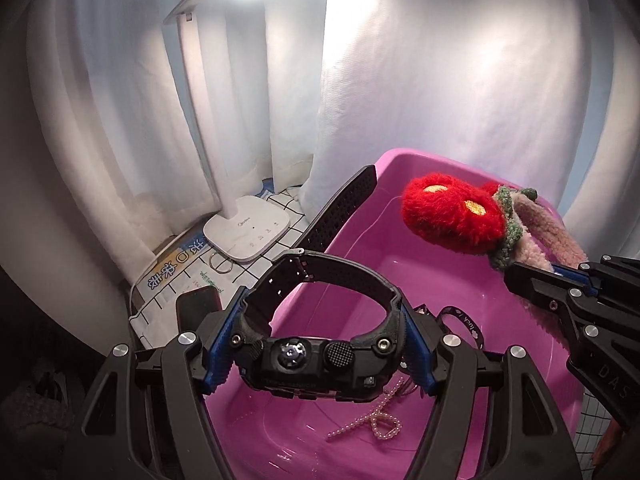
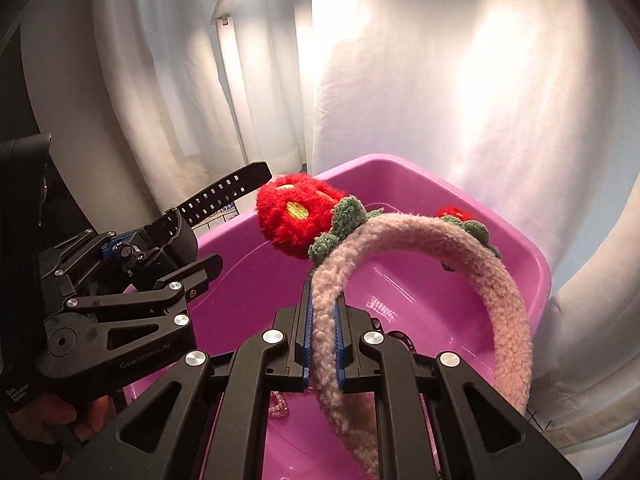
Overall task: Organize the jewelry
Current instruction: 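Carry the watch and headband into the pink tub and open both tools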
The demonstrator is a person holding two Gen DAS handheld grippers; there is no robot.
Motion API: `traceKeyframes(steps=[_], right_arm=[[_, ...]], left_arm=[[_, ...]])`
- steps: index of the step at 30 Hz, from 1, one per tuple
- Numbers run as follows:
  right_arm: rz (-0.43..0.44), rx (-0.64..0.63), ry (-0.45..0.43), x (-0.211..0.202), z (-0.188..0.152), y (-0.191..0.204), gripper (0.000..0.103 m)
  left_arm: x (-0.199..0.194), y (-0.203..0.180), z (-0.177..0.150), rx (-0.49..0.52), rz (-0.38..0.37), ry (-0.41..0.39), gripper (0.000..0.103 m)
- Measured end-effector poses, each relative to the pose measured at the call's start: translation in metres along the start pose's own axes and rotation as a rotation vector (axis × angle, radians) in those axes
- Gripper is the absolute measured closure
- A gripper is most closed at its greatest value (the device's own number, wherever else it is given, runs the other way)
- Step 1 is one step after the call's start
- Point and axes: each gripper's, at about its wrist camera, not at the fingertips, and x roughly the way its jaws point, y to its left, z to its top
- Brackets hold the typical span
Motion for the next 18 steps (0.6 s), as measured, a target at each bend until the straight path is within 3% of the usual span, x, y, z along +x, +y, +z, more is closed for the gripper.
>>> traceKeyframes(steps=[6,7,9,10,13,18], right_arm=[[-0.029,0.017,0.088,0.027,0.009,-0.002,0.094],[-0.031,0.022,0.1,0.035,0.015,-0.003,0.091],[-0.03,0.031,0.111,0.034,0.014,-0.005,0.074],[-0.04,0.032,0.107,0.033,0.015,-0.004,0.058],[-0.064,0.043,0.092,0.028,0.017,-0.008,0.052],[-0.102,0.066,0.068,0.021,0.018,-0.017,0.05]], left_arm=[[0.011,0.001,-0.003,0.0,0.003,0.037,0.035],[0.012,0.002,-0.004,-0.003,0.0,0.045,0.035],[0.014,0.003,-0.004,-0.011,-0.005,0.053,0.033],[0.013,0.003,-0.004,-0.011,-0.006,0.048,0.033],[0.008,0.003,-0.004,-0.004,0.009,0.029,0.029],[-0.003,0.003,0.0,-0.011,0.021,-0.011,0.024]])
